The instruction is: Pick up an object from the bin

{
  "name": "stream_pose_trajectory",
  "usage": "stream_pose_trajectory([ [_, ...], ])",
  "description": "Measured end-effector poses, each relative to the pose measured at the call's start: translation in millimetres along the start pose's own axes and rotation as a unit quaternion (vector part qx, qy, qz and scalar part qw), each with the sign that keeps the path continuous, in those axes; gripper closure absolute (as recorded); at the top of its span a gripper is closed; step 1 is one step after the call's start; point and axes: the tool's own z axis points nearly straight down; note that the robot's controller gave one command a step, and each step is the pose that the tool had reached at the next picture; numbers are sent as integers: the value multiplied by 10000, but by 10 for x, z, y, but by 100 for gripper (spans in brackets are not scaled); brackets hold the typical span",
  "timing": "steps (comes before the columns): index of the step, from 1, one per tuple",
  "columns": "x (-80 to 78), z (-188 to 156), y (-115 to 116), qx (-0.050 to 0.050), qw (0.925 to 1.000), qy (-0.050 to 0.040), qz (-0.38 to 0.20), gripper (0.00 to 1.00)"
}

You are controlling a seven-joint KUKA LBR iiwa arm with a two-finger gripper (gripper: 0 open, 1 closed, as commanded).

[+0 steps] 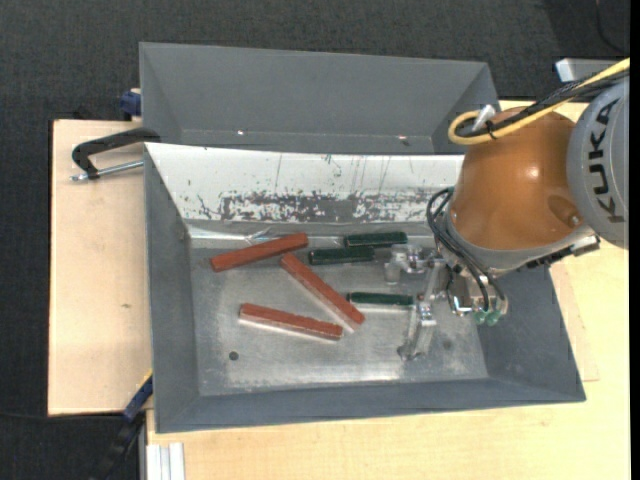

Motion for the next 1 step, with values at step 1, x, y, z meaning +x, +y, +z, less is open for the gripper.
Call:
stream_pose_trajectory([
  [1,-18,-40,0,-1,10000,-44,1,0],
])
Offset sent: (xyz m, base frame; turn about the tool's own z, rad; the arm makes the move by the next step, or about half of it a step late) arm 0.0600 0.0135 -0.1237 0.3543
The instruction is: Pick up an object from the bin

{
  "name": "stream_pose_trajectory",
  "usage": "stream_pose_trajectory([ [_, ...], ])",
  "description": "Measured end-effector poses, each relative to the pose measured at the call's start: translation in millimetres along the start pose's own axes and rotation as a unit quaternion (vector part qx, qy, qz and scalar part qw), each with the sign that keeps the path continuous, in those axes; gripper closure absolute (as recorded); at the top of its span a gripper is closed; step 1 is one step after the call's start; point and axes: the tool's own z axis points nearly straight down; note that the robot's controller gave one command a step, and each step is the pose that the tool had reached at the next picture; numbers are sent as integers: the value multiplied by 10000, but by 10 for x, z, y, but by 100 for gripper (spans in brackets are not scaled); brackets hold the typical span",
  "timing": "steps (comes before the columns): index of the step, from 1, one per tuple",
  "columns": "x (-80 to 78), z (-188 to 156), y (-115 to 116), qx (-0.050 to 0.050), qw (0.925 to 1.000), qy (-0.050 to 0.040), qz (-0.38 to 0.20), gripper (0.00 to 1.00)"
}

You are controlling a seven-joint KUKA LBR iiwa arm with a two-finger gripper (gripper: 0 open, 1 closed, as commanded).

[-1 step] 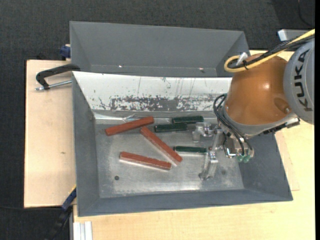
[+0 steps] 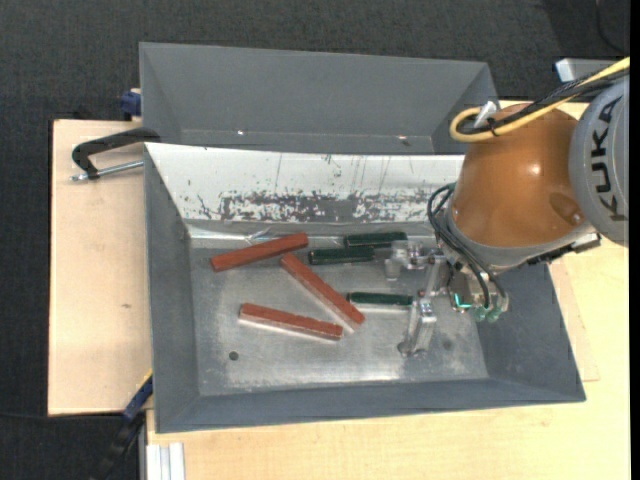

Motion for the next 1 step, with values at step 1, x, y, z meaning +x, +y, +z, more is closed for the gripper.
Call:
stream_pose_trajectory([
  [1,-602,1228,141,-3,9846,23,1747,100],
])
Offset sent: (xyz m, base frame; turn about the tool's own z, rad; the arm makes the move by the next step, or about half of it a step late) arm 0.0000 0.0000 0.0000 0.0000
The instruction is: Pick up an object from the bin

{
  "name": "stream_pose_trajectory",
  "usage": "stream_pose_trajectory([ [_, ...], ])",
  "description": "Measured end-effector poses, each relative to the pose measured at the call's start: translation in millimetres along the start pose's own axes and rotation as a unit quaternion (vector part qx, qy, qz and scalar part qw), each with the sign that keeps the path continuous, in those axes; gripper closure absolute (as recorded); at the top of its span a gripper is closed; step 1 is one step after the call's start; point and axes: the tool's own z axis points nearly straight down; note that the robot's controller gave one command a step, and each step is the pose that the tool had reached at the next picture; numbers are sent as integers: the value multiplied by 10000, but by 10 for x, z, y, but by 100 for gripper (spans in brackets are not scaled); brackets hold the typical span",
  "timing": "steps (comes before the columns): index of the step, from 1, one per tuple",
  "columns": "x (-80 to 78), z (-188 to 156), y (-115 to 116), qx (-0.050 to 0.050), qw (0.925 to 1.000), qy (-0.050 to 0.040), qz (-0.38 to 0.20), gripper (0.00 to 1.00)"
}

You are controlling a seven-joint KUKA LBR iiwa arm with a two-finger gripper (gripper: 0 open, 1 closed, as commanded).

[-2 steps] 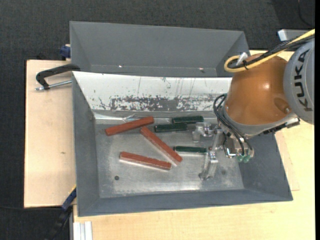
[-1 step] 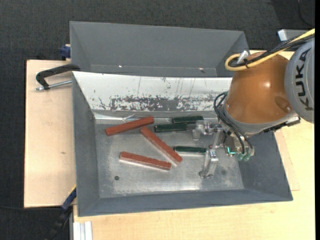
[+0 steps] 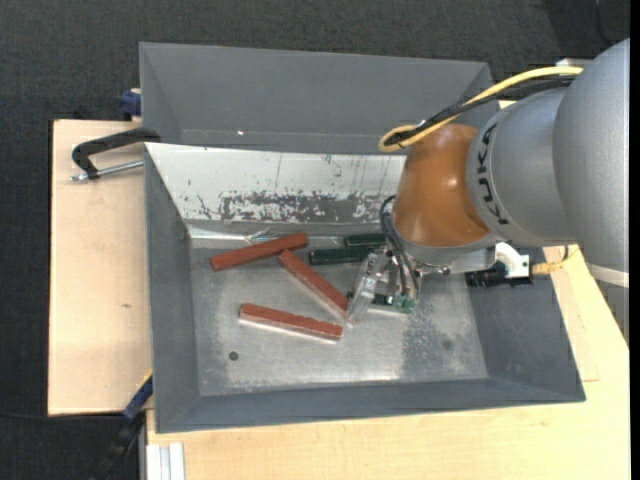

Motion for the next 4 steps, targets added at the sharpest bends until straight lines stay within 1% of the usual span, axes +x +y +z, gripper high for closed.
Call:
stream_pose_trajectory([
  [1,3,32,-3,-5,10000,-34,8,0],
  [2,4,33,-3,-5,10000,-32,9,0],
  [3,-528,39,-660,-5,9970,-46,769,100],
  [4,-528,38,-659,-4,9970,-45,767,100],
])
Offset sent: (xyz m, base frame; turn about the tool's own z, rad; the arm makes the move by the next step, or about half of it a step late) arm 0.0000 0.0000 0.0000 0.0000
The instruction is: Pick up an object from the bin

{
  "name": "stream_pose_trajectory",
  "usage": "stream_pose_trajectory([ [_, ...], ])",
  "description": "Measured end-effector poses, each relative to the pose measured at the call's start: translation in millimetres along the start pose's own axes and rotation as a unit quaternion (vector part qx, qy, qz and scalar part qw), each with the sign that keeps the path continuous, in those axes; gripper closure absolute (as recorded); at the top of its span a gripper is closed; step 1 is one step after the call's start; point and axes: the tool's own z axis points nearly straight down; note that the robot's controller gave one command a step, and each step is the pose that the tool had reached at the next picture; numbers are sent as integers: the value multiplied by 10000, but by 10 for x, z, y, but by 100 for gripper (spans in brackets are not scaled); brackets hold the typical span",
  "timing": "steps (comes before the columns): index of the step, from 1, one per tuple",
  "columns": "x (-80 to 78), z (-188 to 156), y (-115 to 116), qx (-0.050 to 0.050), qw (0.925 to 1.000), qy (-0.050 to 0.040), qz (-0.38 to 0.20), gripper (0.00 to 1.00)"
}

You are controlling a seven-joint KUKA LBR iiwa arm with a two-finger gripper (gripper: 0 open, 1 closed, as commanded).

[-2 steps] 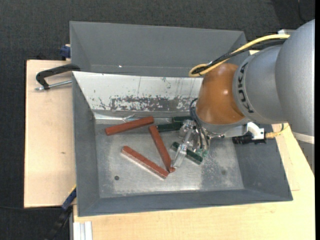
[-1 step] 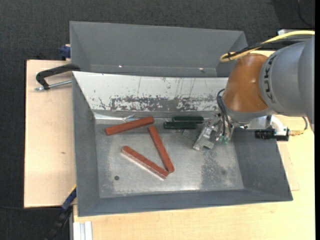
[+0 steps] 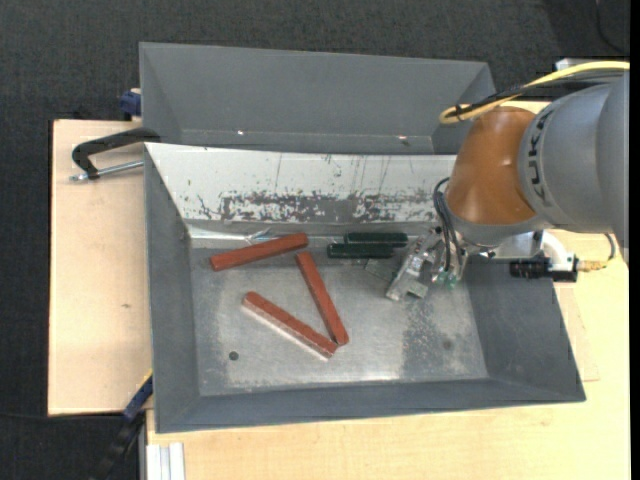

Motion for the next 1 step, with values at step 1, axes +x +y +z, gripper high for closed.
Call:
stream_pose_trajectory([
  [1,89,-459,-2,14,9999,40,-98,100],
])
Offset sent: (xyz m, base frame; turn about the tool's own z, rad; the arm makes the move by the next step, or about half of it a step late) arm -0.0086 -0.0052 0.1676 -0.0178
